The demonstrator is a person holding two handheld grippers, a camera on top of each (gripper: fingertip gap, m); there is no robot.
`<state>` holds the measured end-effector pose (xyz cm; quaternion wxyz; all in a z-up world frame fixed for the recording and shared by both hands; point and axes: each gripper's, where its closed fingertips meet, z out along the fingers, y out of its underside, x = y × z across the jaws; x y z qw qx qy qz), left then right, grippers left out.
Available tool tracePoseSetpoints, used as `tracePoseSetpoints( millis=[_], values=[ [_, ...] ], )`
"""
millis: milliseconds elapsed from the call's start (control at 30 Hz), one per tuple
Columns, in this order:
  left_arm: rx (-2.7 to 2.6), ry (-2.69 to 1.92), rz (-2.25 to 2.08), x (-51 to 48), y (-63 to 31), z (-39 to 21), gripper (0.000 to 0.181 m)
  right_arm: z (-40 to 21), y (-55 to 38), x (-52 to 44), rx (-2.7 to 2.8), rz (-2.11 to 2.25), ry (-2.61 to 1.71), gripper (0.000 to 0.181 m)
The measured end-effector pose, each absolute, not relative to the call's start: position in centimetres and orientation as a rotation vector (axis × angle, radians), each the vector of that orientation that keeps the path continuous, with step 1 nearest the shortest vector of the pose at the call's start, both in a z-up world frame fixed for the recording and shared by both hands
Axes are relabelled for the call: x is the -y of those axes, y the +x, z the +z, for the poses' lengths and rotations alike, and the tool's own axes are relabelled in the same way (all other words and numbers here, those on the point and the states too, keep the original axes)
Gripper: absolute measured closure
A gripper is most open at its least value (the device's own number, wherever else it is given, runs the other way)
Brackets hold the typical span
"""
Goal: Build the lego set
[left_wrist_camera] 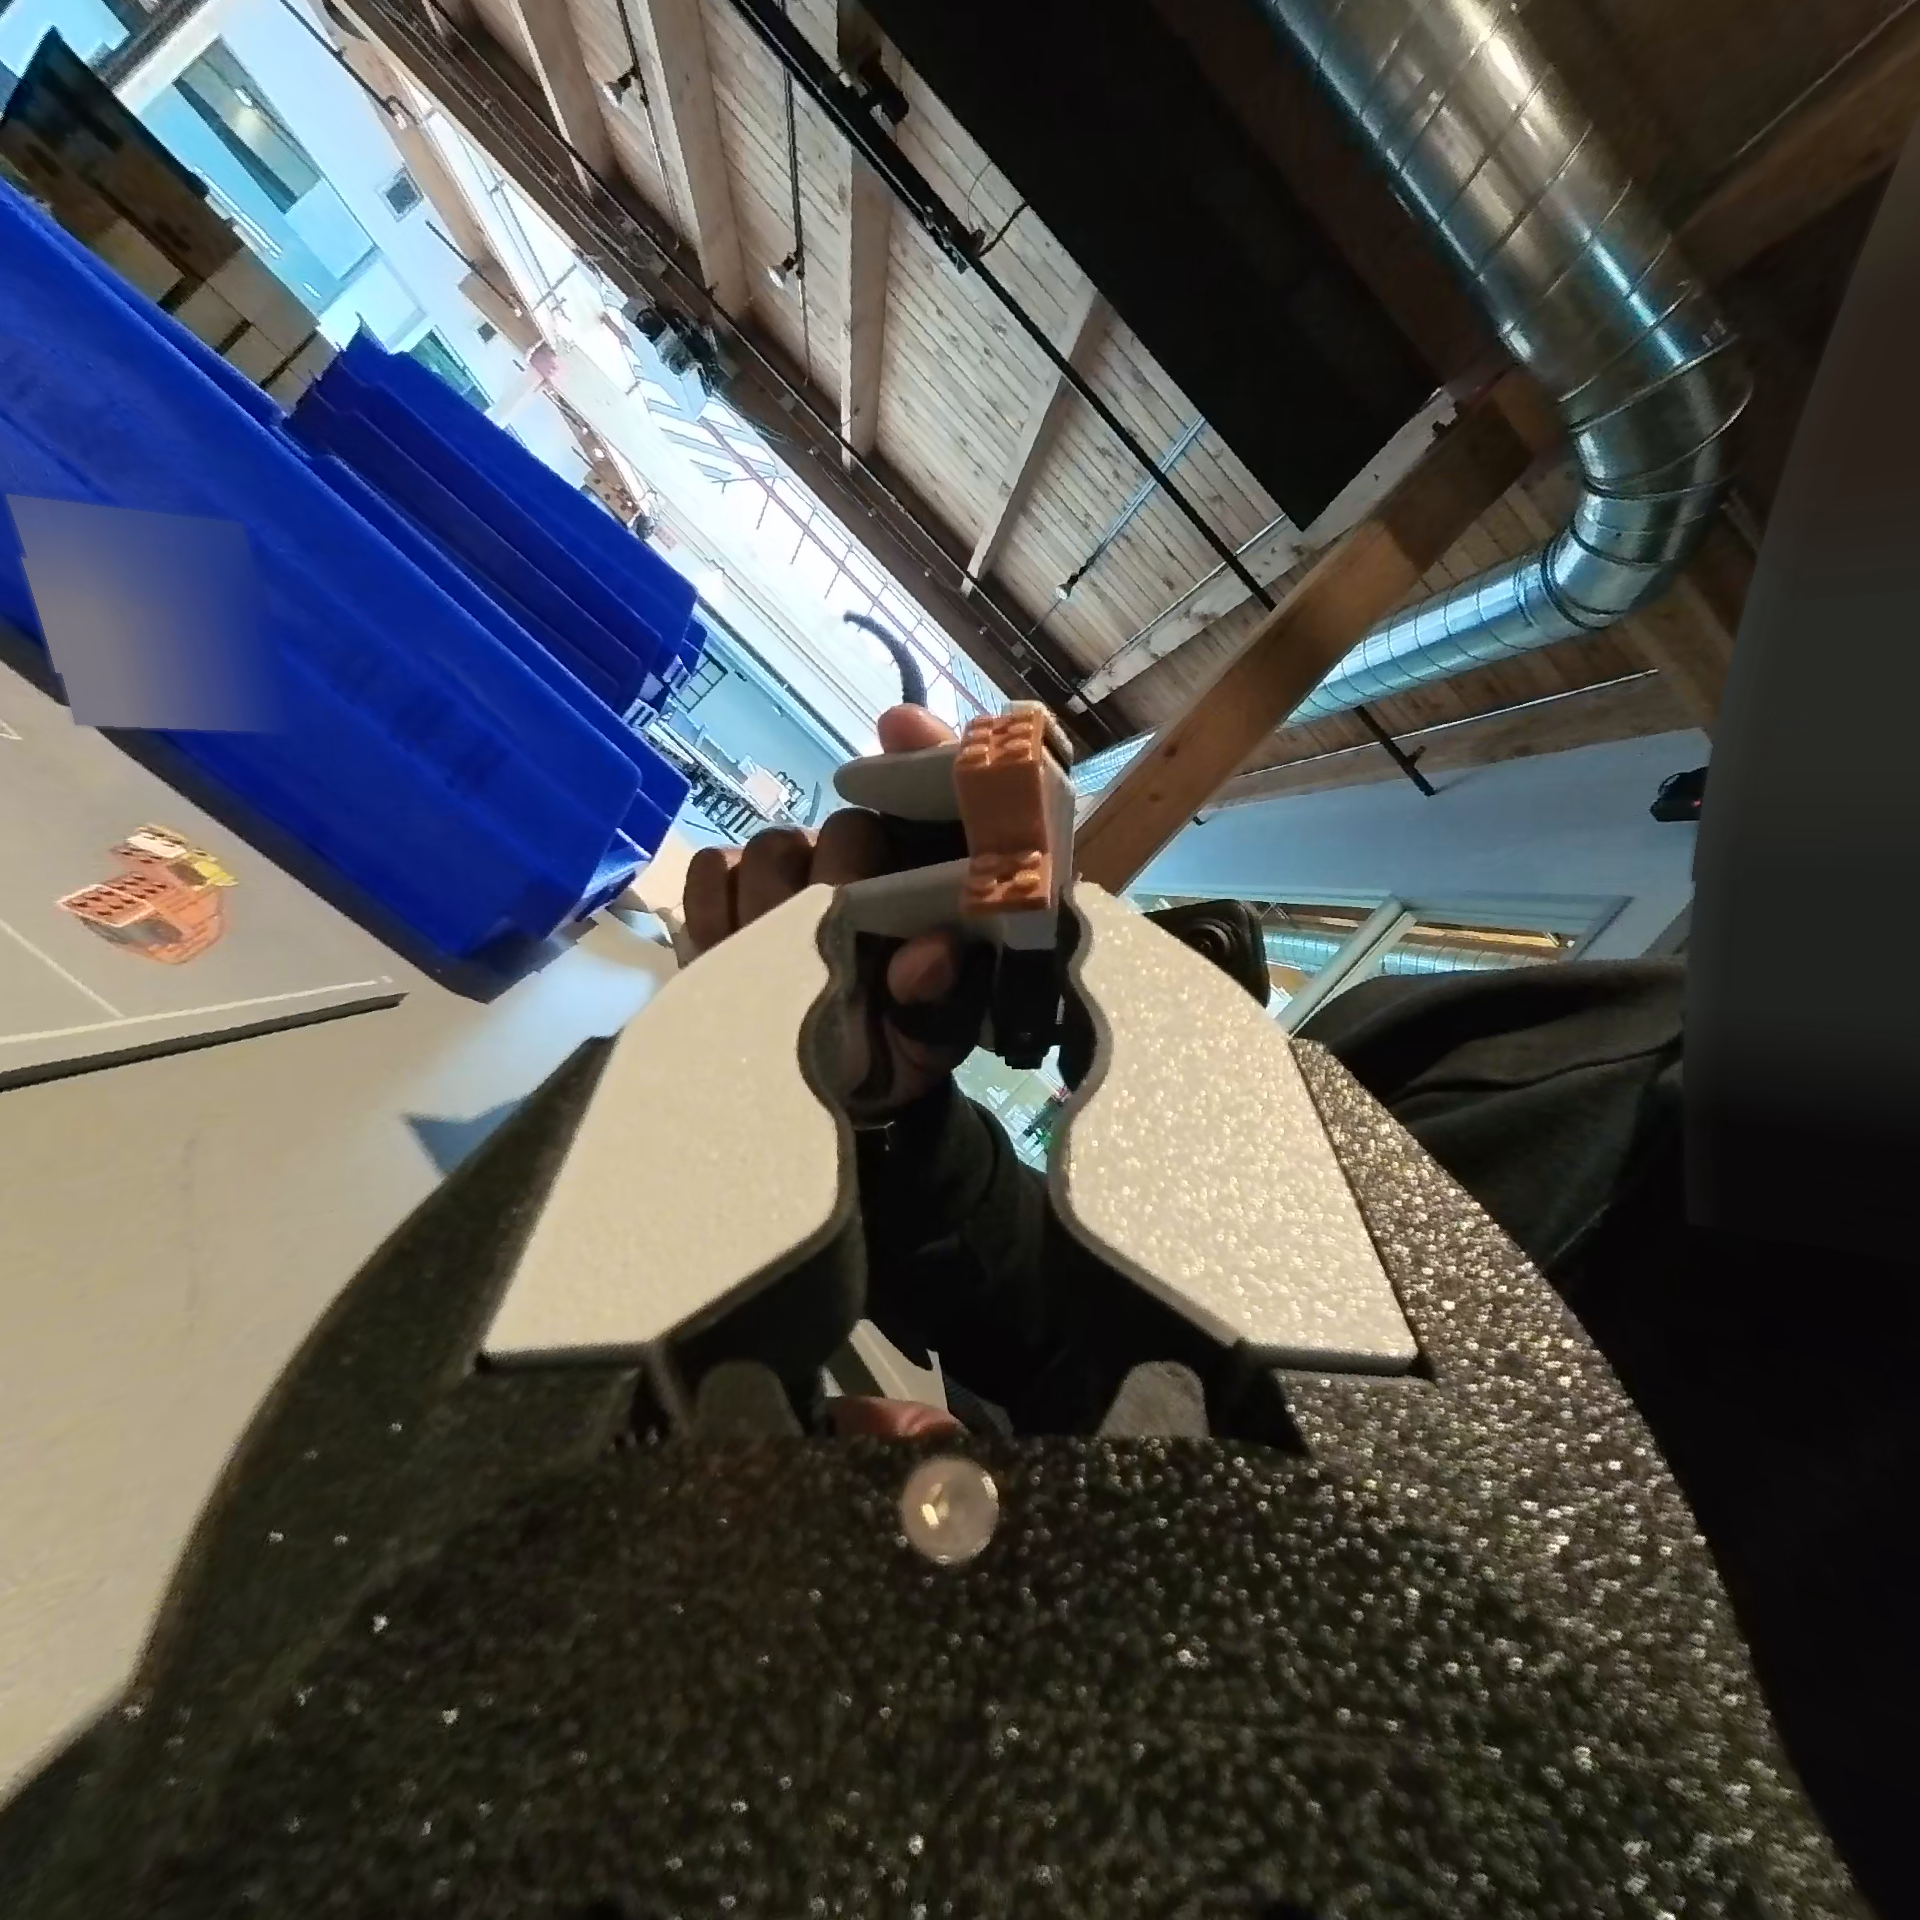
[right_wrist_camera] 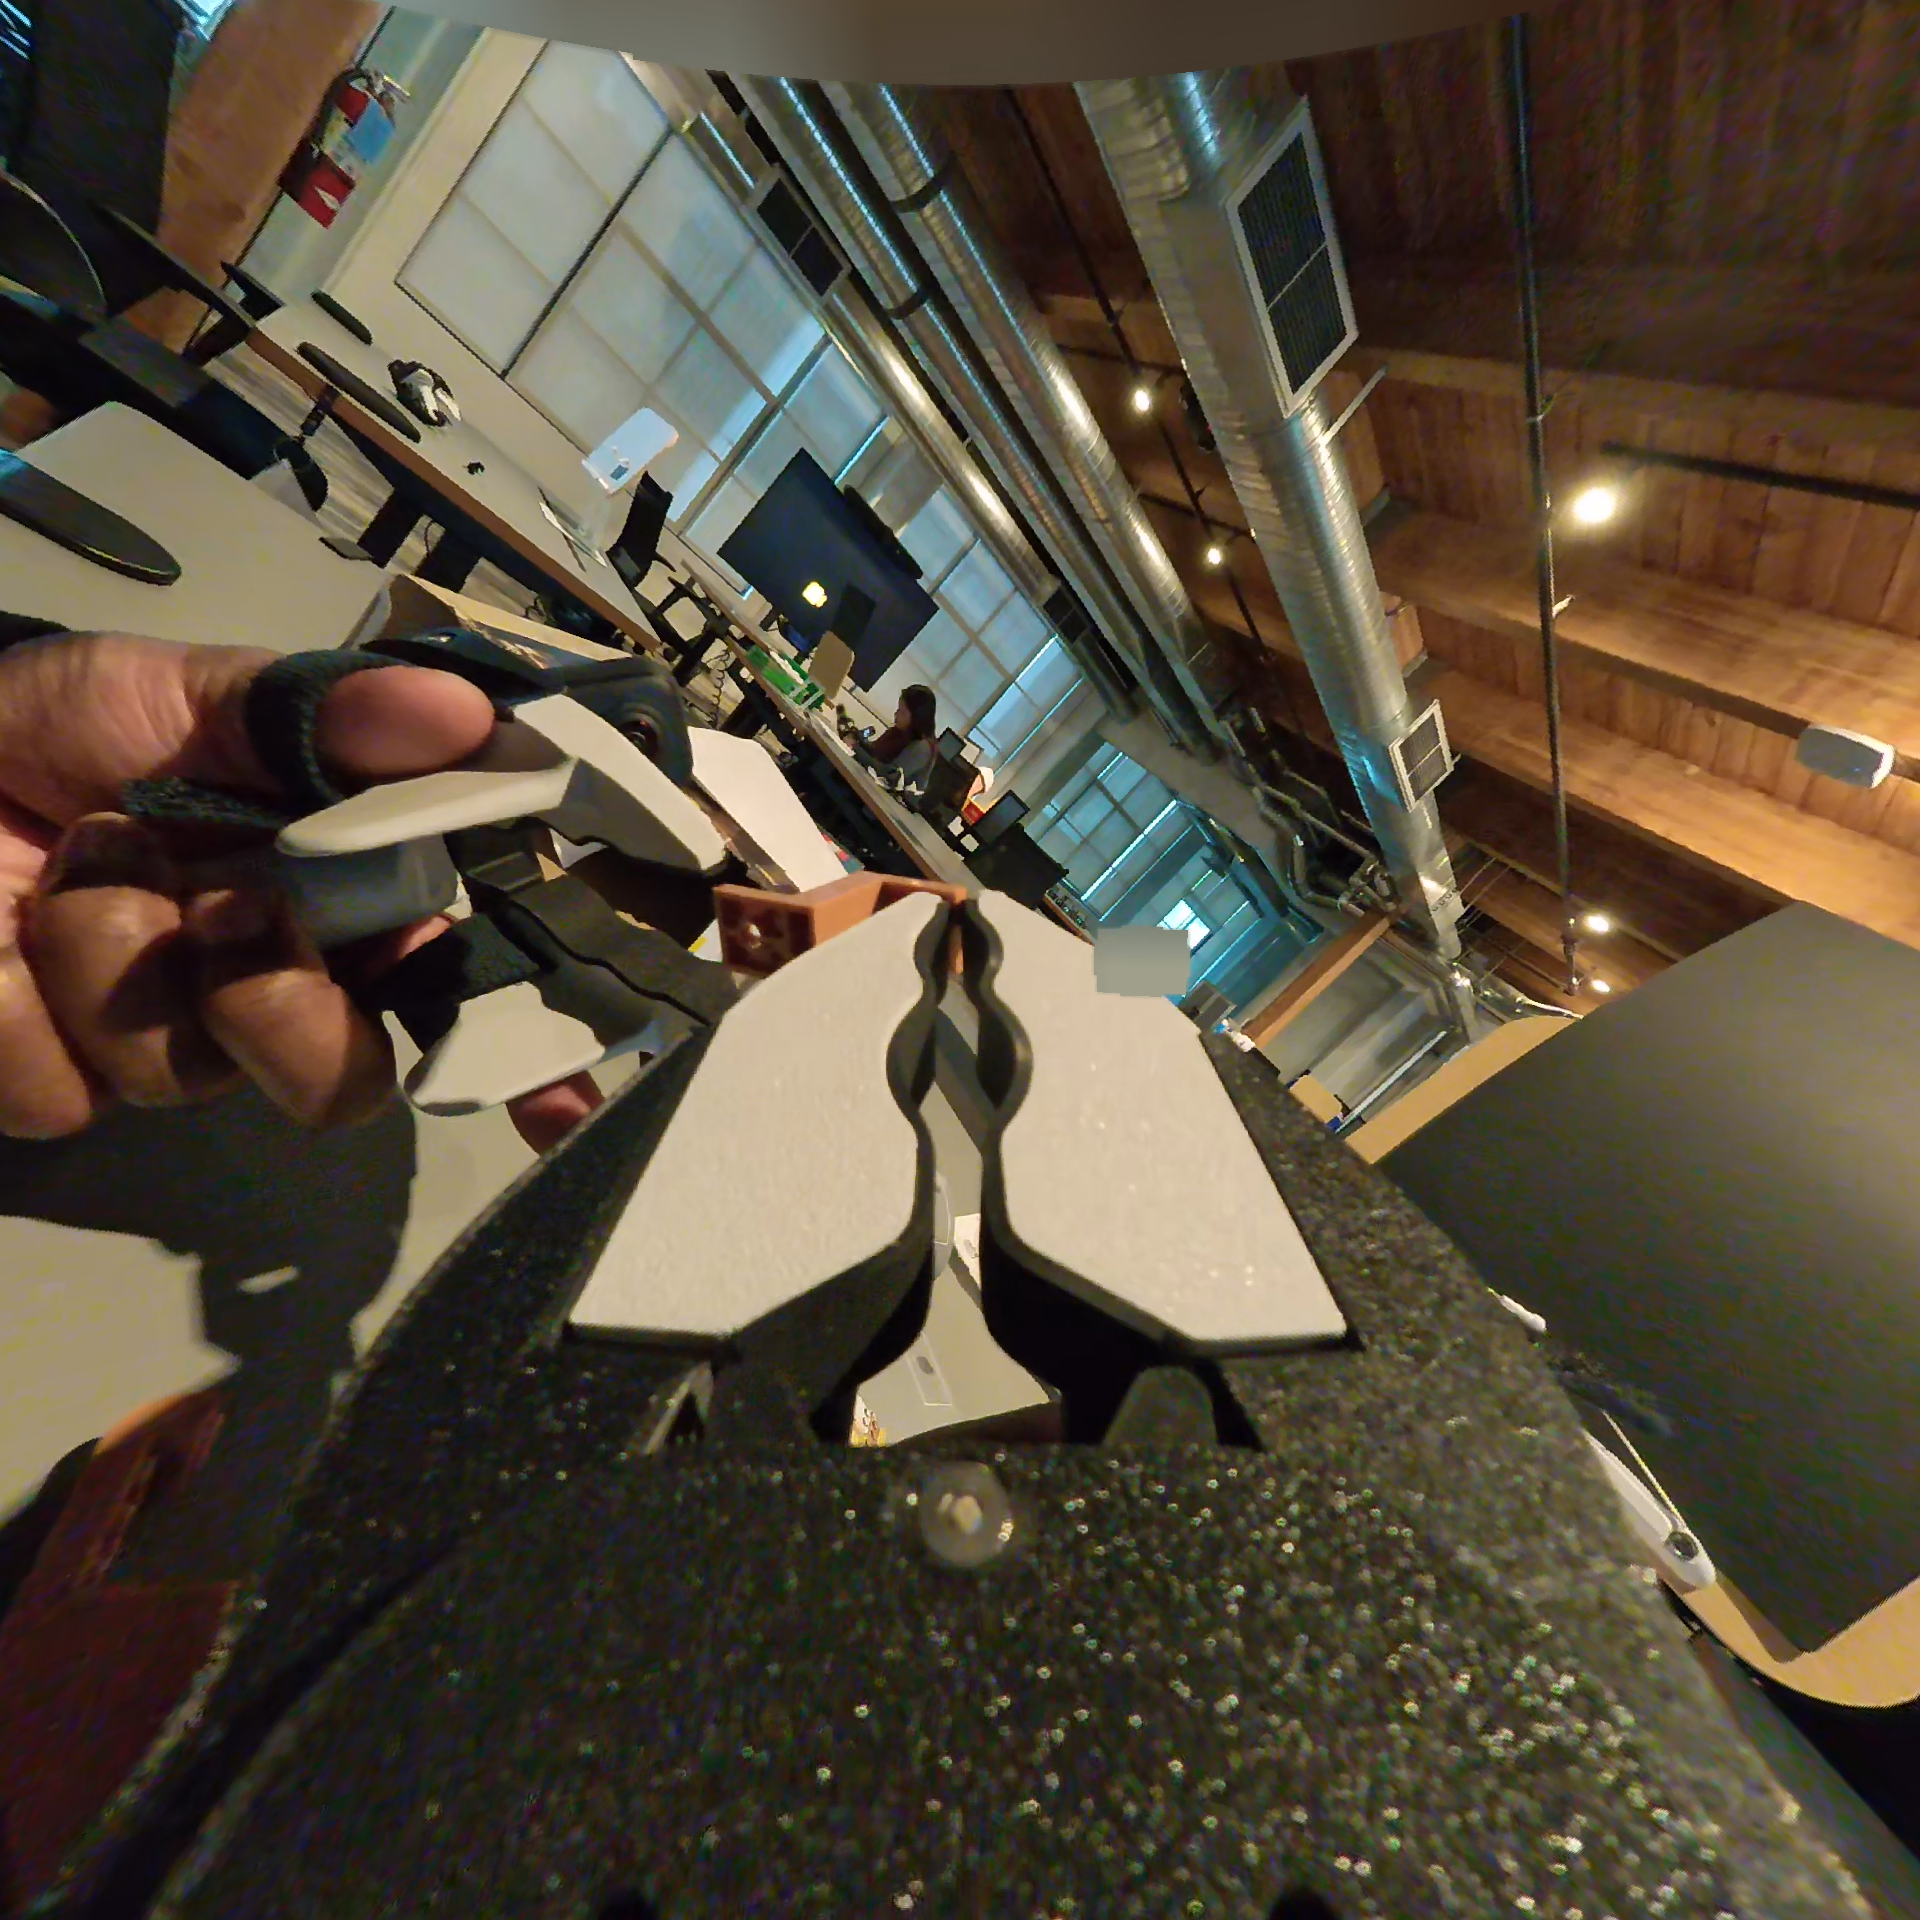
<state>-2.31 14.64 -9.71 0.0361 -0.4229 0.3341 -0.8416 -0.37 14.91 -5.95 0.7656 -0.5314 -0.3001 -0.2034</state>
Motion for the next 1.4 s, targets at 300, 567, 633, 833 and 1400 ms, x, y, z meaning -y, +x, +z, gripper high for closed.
tracePoseSetpoints(
  millis=[300,567,633,833,1400],
  values=[
    [-1.01,-1.307,-2.576,-14.9,-2.3,-9.8,0.145,-6.1,-0.3,-15.0,0.65,-0.448,-1.158,0.18],
    [-0.925,-1.356,-2.538,-16.5,-2.0,-10.0,0.148,-6.4,0.5,-15.0,0.639,-0.467,-1.168,0.18],
    [-0.952,-1.359,-2.531,-16.1,-2.0,-10.2,0.148,-6.3,0.5,-14.9,0.643,-0.47,-1.162,0.181],
    [-1.012,-1.367,-2.517,-15.4,-1.8,-10.5,0.148,-6.4,-0.2,-14.7,0.679,-0.488,-1.142,0.181],
    [-1.086,-1.368,-2.624,-13.9,-2.2,-10.5,0.146,-6.8,-0.5,-14.6,0.681,-0.489,-1.133,0.181]
  ],
)
